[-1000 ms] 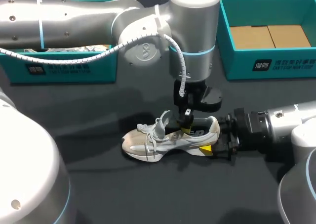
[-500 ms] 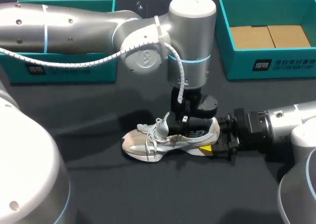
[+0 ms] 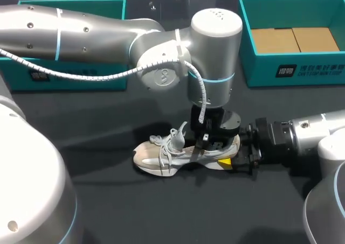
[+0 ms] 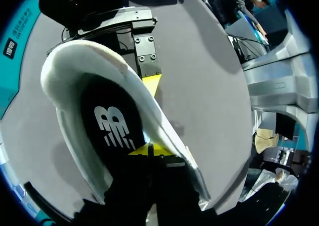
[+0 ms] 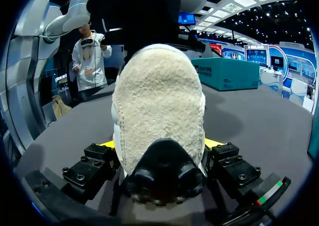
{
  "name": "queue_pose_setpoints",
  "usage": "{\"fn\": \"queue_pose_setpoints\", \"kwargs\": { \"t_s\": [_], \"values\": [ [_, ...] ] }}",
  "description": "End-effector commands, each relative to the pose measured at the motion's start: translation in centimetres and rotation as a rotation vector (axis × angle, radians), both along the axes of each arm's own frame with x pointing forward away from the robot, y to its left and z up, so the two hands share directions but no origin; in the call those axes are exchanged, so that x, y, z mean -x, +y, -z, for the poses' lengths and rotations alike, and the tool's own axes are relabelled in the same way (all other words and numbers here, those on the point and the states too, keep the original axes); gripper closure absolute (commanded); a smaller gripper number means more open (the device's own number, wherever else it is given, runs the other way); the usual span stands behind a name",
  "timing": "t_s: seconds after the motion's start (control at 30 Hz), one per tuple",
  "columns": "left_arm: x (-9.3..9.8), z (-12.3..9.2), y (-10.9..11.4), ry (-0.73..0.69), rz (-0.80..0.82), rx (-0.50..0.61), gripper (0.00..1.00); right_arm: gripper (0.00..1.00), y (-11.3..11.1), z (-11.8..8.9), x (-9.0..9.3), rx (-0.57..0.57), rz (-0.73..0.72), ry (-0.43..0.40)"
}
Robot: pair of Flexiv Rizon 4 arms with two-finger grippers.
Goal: Take the shoe out of the shoebox, open the shoe tongue, remove and reinsert the insole, then place the shoe into the shoebox
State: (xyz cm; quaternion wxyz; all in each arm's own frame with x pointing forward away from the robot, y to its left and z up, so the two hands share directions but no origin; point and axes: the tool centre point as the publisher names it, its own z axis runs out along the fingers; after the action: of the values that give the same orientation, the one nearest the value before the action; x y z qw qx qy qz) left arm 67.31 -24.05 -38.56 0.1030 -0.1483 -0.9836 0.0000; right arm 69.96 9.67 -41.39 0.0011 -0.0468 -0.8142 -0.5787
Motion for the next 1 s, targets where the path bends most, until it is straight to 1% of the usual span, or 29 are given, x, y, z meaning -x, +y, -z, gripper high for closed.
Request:
{"fn": "queue_pose_setpoints", "kwargs": {
  "t_s": [0.03,0.2,0.3,0.37,0.57,0.63,0.67,0.73,0.8,1.0],
  "values": [
    [0.1,0.7,-0.7,-0.003,0.005,-0.009,0.76,1.00,0.4,0.3,-0.2,0.005,0.001,0.002],
    [0.2,1.4,-0.8,-0.041,0.014,-0.022,0.69,1.00,0.4,0.3,-0.2,0.005,0.001,0.002],
    [0.3,2.0,-0.8,-0.073,0.018,-0.030,0.67,1.00,0.4,0.3,-0.2,0.005,0.001,0.002],
    [0.2,2.4,-0.9,-0.094,0.014,-0.040,0.68,1.00,0.4,0.3,-0.2,0.005,0.001,0.002],
    [-0.6,3.5,-0.9,-0.157,-0.014,-0.071,0.75,1.00,0.4,0.3,-0.2,0.005,0.001,0.002],
    [-0.8,3.7,-0.8,-0.178,-0.029,-0.083,0.81,1.00,0.4,0.3,-0.2,0.005,0.001,0.002],
    [-1.0,3.9,-0.7,-0.187,-0.036,-0.088,0.87,1.00,0.4,0.3,-0.2,0.005,0.001,0.002],
    [-1.3,4.1,-0.5,-0.197,-0.048,-0.096,0.89,1.00,0.4,0.3,-0.2,0.005,0.001,0.002],
    [-1.7,4.2,-0.3,-0.204,-0.059,-0.100,1.00,1.00,0.4,0.3,-0.2,0.005,0.001,0.002],
    [-1.8,3.6,0.8,-0.209,-0.080,-0.077,1.00,1.00,0.4,0.3,-0.2,0.005,0.001,0.002]
  ]
}}
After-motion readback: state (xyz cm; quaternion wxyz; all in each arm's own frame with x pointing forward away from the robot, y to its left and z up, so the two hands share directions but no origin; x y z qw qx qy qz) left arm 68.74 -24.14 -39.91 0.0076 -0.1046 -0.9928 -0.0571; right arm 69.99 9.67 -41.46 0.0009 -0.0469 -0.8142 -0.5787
